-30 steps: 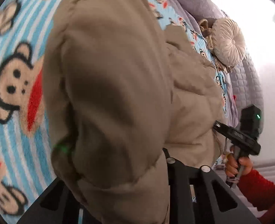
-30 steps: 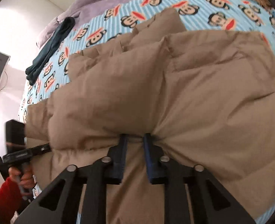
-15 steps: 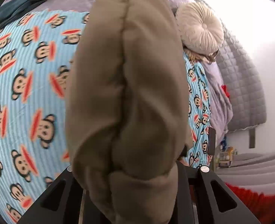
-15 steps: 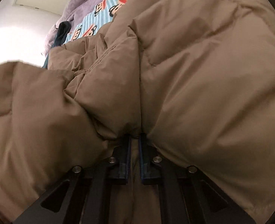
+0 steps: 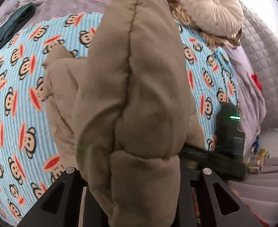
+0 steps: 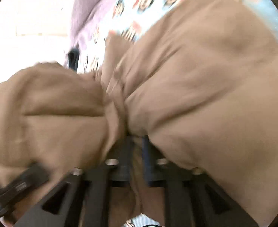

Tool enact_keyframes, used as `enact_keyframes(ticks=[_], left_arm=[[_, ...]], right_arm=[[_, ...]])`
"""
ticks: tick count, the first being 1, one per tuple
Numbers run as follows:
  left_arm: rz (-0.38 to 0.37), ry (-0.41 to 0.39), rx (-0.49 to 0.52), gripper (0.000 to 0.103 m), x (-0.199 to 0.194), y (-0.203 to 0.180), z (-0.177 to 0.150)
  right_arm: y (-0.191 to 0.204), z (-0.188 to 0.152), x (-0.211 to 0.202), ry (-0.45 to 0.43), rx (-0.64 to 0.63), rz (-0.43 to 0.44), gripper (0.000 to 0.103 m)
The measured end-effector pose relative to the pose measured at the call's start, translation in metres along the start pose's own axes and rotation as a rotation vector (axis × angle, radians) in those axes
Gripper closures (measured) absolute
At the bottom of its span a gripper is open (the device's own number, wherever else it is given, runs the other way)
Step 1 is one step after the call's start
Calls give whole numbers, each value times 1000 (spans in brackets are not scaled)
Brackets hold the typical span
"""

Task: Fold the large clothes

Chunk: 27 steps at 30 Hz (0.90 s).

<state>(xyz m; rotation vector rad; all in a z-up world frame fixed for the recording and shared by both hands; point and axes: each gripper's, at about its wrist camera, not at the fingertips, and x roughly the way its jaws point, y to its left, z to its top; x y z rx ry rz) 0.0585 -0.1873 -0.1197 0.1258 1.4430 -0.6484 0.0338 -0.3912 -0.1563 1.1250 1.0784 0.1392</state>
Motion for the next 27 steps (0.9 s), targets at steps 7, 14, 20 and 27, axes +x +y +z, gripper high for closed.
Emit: enact_keyframes(ticks=[7, 14, 20, 27], left_arm=[[-255, 96, 70, 23, 55, -35, 13], [-409, 209, -3, 23, 88, -38, 33], [-345, 228, 55, 23, 101, -52, 39], [-299, 51, 148, 23, 40, -56, 41]], right_arm=[[-43, -28, -87, -119, 44, -59, 52], [-32, -94, -133, -150, -88, -58, 22], [17, -134, -129, -128, -265, -13, 22], [37, -118, -91, -180, -254, -172, 75]])
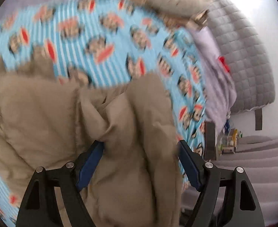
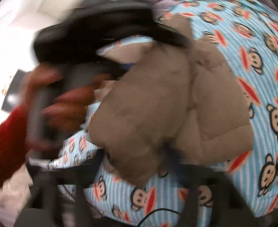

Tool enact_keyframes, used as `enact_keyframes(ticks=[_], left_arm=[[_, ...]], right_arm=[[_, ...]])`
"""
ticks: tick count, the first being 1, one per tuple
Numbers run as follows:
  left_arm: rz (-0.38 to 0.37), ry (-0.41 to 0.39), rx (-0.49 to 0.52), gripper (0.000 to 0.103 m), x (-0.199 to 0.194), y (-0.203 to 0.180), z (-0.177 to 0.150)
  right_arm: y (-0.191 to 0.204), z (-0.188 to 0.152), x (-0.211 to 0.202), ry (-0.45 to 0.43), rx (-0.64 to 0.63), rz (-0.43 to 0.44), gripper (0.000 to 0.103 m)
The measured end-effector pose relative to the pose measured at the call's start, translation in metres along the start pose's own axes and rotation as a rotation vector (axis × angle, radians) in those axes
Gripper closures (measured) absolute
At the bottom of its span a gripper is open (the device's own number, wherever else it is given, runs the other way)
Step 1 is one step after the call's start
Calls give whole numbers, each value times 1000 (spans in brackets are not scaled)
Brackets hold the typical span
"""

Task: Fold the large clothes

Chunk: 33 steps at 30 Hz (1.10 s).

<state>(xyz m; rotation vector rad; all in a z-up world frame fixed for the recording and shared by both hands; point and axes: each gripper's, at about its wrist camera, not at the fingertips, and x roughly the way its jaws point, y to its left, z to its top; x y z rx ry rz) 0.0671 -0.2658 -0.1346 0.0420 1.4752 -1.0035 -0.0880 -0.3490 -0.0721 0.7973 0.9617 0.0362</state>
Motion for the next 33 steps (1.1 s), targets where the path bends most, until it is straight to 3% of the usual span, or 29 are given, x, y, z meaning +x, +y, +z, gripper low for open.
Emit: enact_keyframes(ticks=[1, 5, 9, 13, 17, 20, 22, 24, 26, 27, 30, 33], left_arm=[[33, -62, 25, 23, -18, 0, -1], [206, -232, 30, 23, -68, 32, -14], [343, -222, -58, 23, -67, 89, -32], [322, -198, -132, 23, -39, 114, -39], [363, -218, -94, 22, -11, 99, -27], [354, -233, -94, 22, -5, 98, -23], [346, -236, -98, 22, -5, 98, -24], [333, -235, -103, 22, -5, 100, -25], [329, -239, -103, 22, -6, 100, -27], [328, -240, -103, 22, -6, 100, -27], [325, -243, -104, 22, -7, 99, -28], [322, -245, -99, 22, -5, 96, -26]], right_arm=[[-11, 1, -1, -10, 50, -12, 83], [-68, 3, -3, -13, 239, -55, 86], [-107, -2, 4, 18, 370, -15, 86], [-121, -2, 18, 41, 394, -5, 86], [-135, 7, 31, 77, 417, 3, 86], [-138, 22, 11, 107, 399, 43, 78], [-130, 37, -18, 71, 311, 70, 57], [-129, 48, -47, 7, 274, 85, 45], [-140, 62, -56, -32, 294, 95, 45], [-146, 72, -52, -29, 310, 87, 46], [-160, 101, -17, 10, 303, 82, 90], [-168, 113, 31, 95, 290, 102, 92]])
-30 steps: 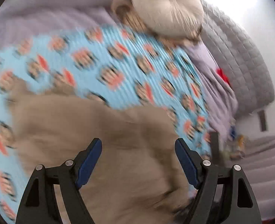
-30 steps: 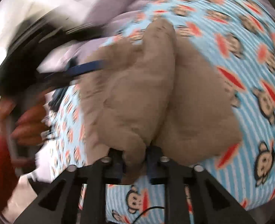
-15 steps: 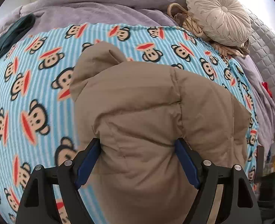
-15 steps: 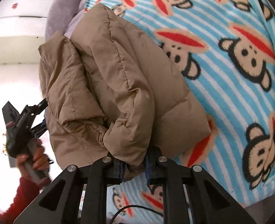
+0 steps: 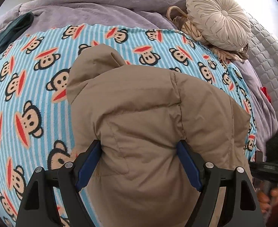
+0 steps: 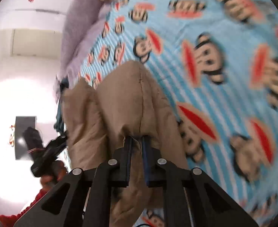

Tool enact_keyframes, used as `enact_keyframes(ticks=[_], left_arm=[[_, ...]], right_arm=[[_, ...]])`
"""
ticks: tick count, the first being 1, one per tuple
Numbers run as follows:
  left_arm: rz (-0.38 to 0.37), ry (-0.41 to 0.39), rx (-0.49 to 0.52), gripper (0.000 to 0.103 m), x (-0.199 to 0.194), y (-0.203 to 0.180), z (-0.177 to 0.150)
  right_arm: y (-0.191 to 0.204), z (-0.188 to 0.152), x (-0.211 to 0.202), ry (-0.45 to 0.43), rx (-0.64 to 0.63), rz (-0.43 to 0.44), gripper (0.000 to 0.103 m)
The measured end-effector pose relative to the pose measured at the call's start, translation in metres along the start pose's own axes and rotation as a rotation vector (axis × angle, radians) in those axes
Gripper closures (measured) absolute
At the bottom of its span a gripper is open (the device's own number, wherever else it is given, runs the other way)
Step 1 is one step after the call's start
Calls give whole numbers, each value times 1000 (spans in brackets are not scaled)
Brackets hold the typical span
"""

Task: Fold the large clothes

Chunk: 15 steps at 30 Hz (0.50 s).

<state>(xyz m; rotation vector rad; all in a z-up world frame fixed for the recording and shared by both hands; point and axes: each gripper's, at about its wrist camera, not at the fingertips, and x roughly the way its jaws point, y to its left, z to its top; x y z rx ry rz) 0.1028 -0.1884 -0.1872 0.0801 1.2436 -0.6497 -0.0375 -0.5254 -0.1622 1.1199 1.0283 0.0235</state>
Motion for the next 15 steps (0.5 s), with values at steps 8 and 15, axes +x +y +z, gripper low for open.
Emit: enact_keyframes(ticks=[8, 15], left_arm=[[33, -4, -13, 22, 4, -7, 3], [46, -2, 14, 22, 8, -16, 2]], right_arm=[[25, 31, 36, 83, -150, -148, 86], [56, -1, -44, 42, -287, 26, 52]])
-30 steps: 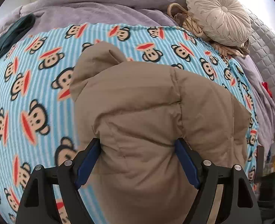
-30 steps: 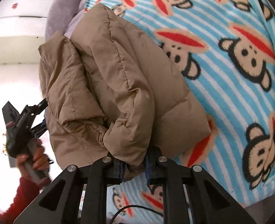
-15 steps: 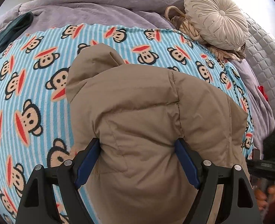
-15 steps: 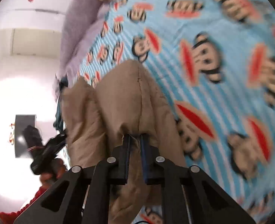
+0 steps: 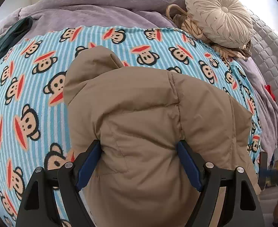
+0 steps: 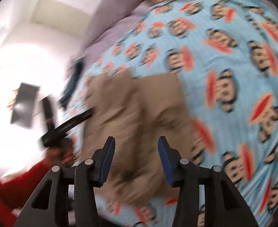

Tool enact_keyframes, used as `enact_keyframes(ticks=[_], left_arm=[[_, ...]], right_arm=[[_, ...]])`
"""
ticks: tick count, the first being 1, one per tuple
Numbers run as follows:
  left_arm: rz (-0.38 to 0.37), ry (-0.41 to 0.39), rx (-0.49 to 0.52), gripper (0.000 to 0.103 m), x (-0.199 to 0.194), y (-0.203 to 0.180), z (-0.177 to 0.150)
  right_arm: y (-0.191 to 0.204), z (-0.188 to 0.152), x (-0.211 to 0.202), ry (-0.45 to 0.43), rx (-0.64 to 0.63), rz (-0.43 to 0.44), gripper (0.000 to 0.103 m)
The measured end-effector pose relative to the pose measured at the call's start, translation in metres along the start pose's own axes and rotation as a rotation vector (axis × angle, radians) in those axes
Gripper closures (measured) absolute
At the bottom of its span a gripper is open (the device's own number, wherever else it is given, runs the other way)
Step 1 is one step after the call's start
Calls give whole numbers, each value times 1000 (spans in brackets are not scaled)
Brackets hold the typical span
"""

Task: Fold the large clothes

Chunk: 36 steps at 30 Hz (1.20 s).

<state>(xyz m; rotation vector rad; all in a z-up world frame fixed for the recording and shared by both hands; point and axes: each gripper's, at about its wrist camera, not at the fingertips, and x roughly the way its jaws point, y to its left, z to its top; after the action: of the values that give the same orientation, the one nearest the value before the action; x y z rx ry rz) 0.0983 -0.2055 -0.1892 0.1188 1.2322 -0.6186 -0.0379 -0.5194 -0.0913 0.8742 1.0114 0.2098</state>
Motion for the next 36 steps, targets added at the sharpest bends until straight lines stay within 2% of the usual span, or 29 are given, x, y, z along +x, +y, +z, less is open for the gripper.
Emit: enact_keyframes(ticks=[2, 4, 5, 6, 7, 8, 10, 12, 15, 17, 20, 21, 22, 23, 24, 26, 31, 36], left_arm=[[6, 5, 2, 22, 0, -2, 1], [6, 11, -1, 22, -1, -2, 2], [7, 13, -3, 22, -2, -1, 2], [7, 13, -4, 22, -3, -1, 2], [7, 12, -4, 22, -2, 0, 2], [8, 11, -3, 22, -2, -1, 1], [10, 10, 1, 22, -2, -1, 2], [23, 6, 15, 21, -1, -5, 1], [30, 17, 38, 18, 0, -12, -1], [53, 15, 61, 18, 0, -19, -1], [52, 19, 50, 18, 1, -17, -1], [50, 20, 43, 18, 1, -16, 0], [51, 20, 41, 18, 1, -15, 0], [55, 20, 45, 18, 1, -16, 0], [58, 20, 47, 18, 1, -17, 0], [64, 22, 48, 18, 0, -18, 0], [67, 23, 47, 18, 0, -17, 0], [68, 25, 50, 18, 0, -17, 1]], right_arm=[[10, -12, 15, 113, -45, 63, 50], [18, -23, 38, 214, -107, 7, 51], [24, -28, 48, 249, -137, -43, 56], [27, -33, 57, 272, -170, -80, 92], [30, -39, 58, 260, -191, -102, 95], [28, -44, 54, 209, -171, -106, 96], [8, -52, 48, 146, -49, -75, 97], [-28, -63, 45, 89, 146, -16, 97], [-79, -84, 53, 61, 409, 69, 97], [-78, -88, 48, 65, 436, 66, 97], [-49, -73, 25, 39, 275, -46, 87], [-40, -65, 18, 21, 226, -84, 61], [-33, -60, 9, 1, 193, -116, 18], [-28, -53, 2, -23, 162, -166, 3], [-23, -43, -2, -54, 129, -223, 1], [-23, -24, 3, -51, 90, -256, 1], [-26, 6, 29, 67, 69, -222, 0], [-24, 26, 62, 130, 46, -187, 0]])
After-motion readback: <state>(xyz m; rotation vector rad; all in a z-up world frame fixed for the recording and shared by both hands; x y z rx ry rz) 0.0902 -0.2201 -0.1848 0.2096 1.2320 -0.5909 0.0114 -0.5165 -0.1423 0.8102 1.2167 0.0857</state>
